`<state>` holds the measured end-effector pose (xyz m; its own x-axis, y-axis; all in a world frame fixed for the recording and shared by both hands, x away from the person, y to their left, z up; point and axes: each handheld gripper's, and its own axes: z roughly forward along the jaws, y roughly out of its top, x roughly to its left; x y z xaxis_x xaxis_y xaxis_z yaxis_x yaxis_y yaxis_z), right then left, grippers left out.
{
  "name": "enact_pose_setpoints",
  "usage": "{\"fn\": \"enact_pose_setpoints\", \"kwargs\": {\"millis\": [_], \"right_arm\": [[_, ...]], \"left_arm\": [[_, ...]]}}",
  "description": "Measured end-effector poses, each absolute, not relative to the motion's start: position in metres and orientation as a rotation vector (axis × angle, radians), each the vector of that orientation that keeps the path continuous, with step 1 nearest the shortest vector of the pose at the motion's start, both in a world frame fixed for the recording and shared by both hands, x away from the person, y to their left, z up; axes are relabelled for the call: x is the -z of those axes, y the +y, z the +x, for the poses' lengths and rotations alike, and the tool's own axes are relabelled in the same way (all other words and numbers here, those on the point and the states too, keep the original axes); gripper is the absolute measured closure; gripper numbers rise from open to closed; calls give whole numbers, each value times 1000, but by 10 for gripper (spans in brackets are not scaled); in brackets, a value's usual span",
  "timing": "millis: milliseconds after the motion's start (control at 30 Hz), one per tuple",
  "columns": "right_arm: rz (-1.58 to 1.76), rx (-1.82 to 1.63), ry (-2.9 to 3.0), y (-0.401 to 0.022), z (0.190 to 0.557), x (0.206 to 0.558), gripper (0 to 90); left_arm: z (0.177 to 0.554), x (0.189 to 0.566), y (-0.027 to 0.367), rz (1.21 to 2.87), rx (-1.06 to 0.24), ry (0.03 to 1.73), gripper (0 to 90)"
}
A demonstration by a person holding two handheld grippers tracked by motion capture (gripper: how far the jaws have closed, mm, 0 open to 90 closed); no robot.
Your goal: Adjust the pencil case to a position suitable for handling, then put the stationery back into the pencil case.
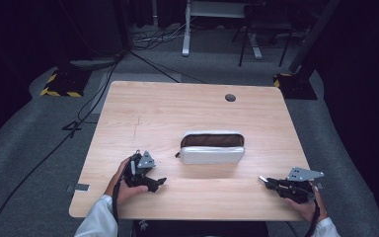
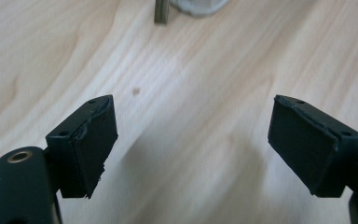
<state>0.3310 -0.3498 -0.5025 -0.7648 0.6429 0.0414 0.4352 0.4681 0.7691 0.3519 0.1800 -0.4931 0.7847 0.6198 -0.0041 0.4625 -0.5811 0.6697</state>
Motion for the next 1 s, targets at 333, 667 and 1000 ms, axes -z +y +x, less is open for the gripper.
{"fn": "enact_pose_setpoints", "kwargs": {"millis": [333, 667, 1000], "right_arm": [[908, -1216, 2432, -351, 331, 495, 801], [877, -1270, 2382, -353, 337, 481, 800], [833, -1308, 2328, -354, 342, 458, 800]], "left_arm": [[335, 501, 200, 2273, -305, 877, 159], [330, 504, 202, 2237, -338, 889, 153], [331, 504, 203, 2241, -347, 884, 153]]}}
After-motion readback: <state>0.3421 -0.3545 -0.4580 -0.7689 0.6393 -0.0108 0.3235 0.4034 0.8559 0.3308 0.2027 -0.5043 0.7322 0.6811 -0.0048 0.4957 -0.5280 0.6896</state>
